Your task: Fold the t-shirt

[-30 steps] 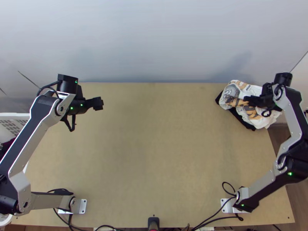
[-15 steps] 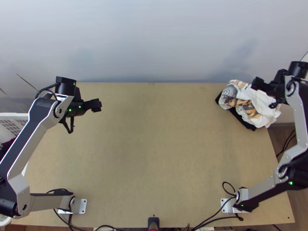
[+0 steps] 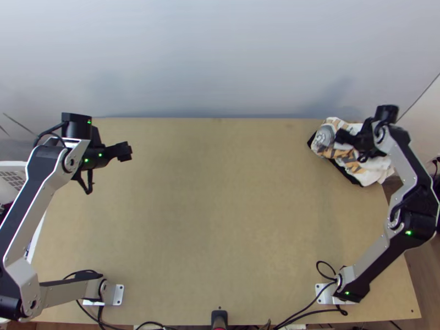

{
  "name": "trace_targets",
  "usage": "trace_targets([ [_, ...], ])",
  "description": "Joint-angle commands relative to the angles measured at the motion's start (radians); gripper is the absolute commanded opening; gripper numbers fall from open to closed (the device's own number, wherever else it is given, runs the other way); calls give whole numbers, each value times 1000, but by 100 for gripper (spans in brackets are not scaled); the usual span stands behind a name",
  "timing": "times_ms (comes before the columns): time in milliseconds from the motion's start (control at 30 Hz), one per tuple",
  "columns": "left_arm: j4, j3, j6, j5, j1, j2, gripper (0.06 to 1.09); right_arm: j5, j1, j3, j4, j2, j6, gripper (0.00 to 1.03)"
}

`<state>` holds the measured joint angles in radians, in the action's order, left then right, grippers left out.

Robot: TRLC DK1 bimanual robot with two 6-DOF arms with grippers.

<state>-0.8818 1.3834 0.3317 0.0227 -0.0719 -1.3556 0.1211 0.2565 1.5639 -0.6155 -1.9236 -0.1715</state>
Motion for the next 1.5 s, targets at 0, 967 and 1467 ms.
trace_targets([
  [0,0,-46,-14,-1,29,32,104,-12,10,-105,53,-45,1,98],
  [967,363,-508,-174,106,152,481,105,-241,-395,-584,272,888,50,99],
  [1467,756,-1018,-194,128,181,742,105,-423,-513,-1202,569,1227,152,99],
])
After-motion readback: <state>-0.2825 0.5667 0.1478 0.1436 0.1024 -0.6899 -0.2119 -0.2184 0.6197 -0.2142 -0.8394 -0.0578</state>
